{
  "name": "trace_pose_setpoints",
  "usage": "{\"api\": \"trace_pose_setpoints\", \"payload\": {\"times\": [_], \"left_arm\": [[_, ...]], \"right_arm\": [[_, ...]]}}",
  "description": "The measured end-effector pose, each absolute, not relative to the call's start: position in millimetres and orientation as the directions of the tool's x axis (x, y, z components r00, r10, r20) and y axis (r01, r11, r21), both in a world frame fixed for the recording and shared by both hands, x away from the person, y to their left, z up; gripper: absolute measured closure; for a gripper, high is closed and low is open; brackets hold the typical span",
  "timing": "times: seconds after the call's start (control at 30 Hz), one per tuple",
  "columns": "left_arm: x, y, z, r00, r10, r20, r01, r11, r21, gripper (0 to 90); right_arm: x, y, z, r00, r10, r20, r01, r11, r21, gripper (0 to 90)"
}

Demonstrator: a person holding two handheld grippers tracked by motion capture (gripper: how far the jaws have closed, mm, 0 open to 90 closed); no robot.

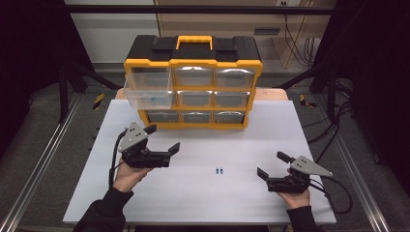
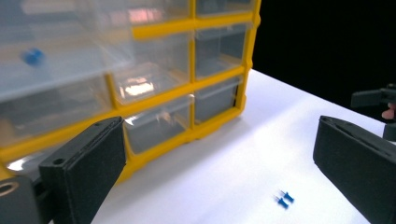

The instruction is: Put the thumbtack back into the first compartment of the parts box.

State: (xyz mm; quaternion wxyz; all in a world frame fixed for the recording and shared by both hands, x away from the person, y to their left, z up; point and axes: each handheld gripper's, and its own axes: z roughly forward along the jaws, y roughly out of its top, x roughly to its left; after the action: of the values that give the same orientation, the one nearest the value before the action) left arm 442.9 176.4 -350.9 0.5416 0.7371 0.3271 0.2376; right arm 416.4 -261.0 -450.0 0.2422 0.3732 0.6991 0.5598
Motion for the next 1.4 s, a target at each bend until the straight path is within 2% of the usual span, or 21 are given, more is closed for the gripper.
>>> {"api": "trace_pose_setpoints", "payload": {"times": [0.9,1.27,1.37,1.4], "left_arm": [[461.8,82.3,-436.9,0.722,0.691,-0.032,0.373,-0.35,0.859,3.9],[469.3,62.4,-457.5,0.713,0.701,-0.022,0.407,-0.388,0.827,9.8],[469.8,57.5,-463.2,0.711,0.702,-0.03,0.436,-0.407,0.803,12.9],[467.2,56.5,-464.0,0.695,0.718,-0.051,0.478,-0.408,0.778,14.5]], "right_arm": [[416.2,-260.2,-449.8,-0.608,0.789,0.089,0.251,0.085,0.964,0.6],[416.6,-260.9,-450.0,-0.605,0.793,0.076,0.246,0.095,0.965,0.5],[415.7,-260.6,-449.4,-0.606,0.79,0.095,0.253,0.079,0.964,0.6],[415.7,-260.7,-449.3,-0.607,0.789,0.095,0.253,0.079,0.964,0.6]]}}
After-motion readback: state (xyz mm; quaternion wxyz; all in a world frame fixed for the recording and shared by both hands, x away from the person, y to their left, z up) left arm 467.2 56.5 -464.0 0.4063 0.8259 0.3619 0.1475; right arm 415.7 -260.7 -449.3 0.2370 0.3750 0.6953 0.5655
